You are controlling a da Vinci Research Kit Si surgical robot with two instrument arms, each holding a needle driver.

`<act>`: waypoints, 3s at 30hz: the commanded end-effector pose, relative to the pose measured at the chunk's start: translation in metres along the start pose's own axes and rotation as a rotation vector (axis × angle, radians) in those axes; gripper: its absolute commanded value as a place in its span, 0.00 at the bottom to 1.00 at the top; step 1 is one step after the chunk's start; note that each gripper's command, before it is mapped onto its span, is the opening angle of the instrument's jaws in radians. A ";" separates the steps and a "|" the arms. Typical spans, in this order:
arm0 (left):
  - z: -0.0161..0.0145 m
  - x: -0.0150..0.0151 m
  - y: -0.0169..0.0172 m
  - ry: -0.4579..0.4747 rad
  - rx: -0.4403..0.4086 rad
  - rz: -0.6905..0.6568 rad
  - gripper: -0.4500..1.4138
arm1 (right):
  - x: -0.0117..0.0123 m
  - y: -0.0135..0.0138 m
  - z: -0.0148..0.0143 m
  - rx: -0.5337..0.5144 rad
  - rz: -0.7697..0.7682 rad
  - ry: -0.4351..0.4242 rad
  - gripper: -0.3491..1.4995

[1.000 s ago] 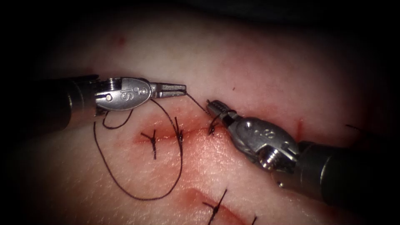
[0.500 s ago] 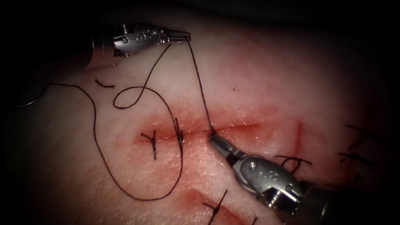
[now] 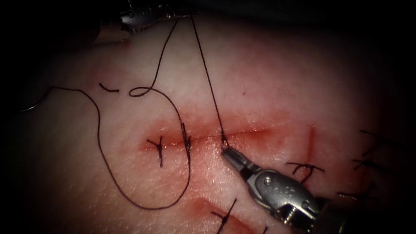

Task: Wound Closure
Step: Tie the knot by pulling the left tool up and the right tool down, then cut the suture with the blades in the right gripper.

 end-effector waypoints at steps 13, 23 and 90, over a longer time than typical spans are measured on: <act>0.0009 -0.0012 -0.0038 -0.005 0.101 0.025 0.00 | -0.0058 -0.0030 -0.0005 0.034 -0.051 -0.041 0.00; -0.0006 -0.0001 -0.0019 0.020 0.097 0.003 0.00 | -0.0037 -0.0019 -0.0008 0.105 -0.029 0.045 0.42; -0.0128 0.0177 0.0088 0.195 0.054 -0.168 0.00 | 0.0033 0.0016 0.0151 0.175 -0.065 -0.135 0.36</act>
